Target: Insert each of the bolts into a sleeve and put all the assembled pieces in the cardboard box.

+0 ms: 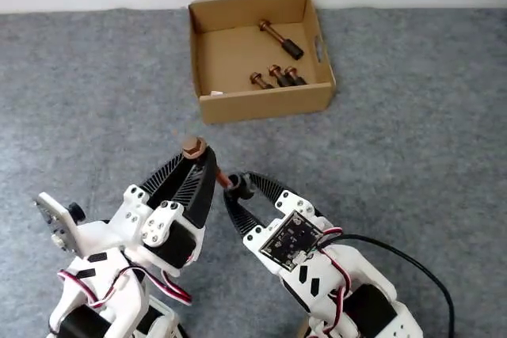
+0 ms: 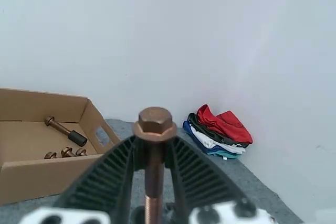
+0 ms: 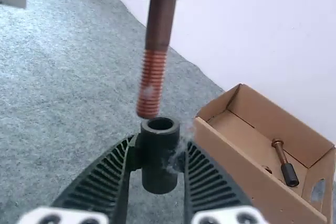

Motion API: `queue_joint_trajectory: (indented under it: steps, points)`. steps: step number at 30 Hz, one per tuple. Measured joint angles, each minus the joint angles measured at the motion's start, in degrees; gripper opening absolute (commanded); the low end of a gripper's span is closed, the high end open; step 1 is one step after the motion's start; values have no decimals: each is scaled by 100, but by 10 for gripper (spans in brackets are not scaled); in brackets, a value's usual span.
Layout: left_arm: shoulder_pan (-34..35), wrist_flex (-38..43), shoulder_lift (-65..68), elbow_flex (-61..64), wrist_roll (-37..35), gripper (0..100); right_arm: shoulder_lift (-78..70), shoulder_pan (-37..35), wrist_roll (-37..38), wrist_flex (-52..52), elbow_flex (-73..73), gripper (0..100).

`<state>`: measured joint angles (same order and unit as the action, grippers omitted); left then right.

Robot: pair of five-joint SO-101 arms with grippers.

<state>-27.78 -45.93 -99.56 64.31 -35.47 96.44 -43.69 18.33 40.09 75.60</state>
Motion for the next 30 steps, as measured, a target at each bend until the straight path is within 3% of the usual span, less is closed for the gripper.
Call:
queue_joint_trajectory:
  steps: [19, 30]
  points:
    - [202, 334, -62, 536, -202, 5, 0, -9, 0, 0, 9, 8]
    - [-220, 211, -70, 879, -18, 5, -9, 0, 9, 9, 18, 8]
